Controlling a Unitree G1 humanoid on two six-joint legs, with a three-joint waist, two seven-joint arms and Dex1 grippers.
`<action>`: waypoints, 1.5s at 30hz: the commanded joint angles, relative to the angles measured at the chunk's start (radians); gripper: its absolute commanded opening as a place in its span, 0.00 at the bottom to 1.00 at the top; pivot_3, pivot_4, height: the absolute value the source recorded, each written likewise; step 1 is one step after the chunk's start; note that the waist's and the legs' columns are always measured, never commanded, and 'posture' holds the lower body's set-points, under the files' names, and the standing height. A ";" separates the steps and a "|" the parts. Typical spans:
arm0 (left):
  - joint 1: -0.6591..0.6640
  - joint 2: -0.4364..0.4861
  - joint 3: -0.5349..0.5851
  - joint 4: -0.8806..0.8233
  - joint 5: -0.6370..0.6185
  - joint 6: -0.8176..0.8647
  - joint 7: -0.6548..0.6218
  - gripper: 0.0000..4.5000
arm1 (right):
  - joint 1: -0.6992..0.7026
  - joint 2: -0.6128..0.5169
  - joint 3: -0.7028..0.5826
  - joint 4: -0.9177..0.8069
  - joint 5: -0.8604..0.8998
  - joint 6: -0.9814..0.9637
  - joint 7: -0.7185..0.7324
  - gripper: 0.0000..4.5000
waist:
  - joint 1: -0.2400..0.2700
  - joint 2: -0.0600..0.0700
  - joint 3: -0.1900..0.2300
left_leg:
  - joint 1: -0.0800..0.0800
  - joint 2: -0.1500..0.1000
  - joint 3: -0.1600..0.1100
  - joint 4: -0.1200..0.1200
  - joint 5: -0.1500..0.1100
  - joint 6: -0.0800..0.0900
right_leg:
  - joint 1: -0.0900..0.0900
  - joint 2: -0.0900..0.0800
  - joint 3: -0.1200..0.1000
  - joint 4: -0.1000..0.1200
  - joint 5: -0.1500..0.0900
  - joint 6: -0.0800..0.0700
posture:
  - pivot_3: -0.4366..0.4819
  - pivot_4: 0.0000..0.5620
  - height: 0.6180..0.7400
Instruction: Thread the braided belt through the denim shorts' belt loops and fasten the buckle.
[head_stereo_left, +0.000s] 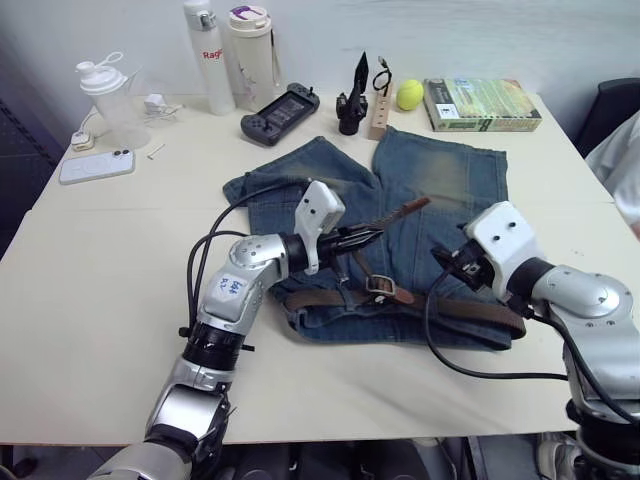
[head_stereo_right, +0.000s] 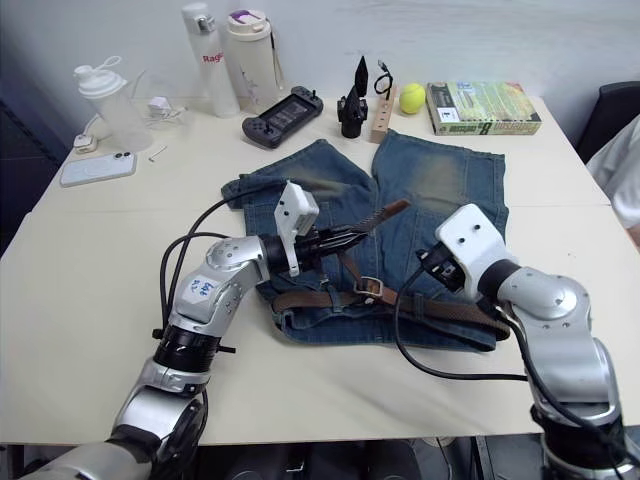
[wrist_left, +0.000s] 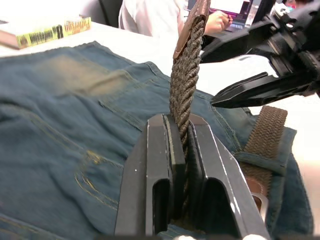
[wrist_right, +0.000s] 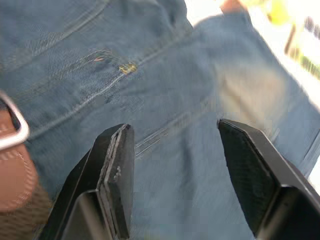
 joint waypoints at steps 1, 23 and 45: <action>0.018 0.004 0.004 -0.080 -0.025 0.006 0.006 0.00 | 0.005 0.067 -0.020 -0.095 0.062 0.088 -0.047 0.52 | 0.000 0.000 0.000 | 0.000 0.000 0.000 0.000 0.000 0.000 | 0.000 0.000 0.000 0.000 0.000 0.000 | 0.48 0.27 0.87; 0.006 0.086 0.010 -0.112 0.051 -0.131 0.026 0.00 | 0.140 0.126 0.318 0.013 0.042 0.085 -0.286 0.02 | 0.000 0.000 0.000 | 0.001 0.000 0.002 -0.001 0.000 0.000 | -0.001 0.001 0.003 0.000 0.000 0.000 | 0.48 0.27 0.87; 0.038 0.079 -0.011 -0.126 0.031 -0.105 0.003 0.00 | 0.087 0.116 0.251 -0.125 0.169 0.145 -0.294 0.02 | 0.000 0.000 0.000 | 0.000 -0.001 0.002 -0.002 0.000 0.000 | -0.001 0.000 0.003 -0.001 0.000 0.000 | 0.48 0.27 0.87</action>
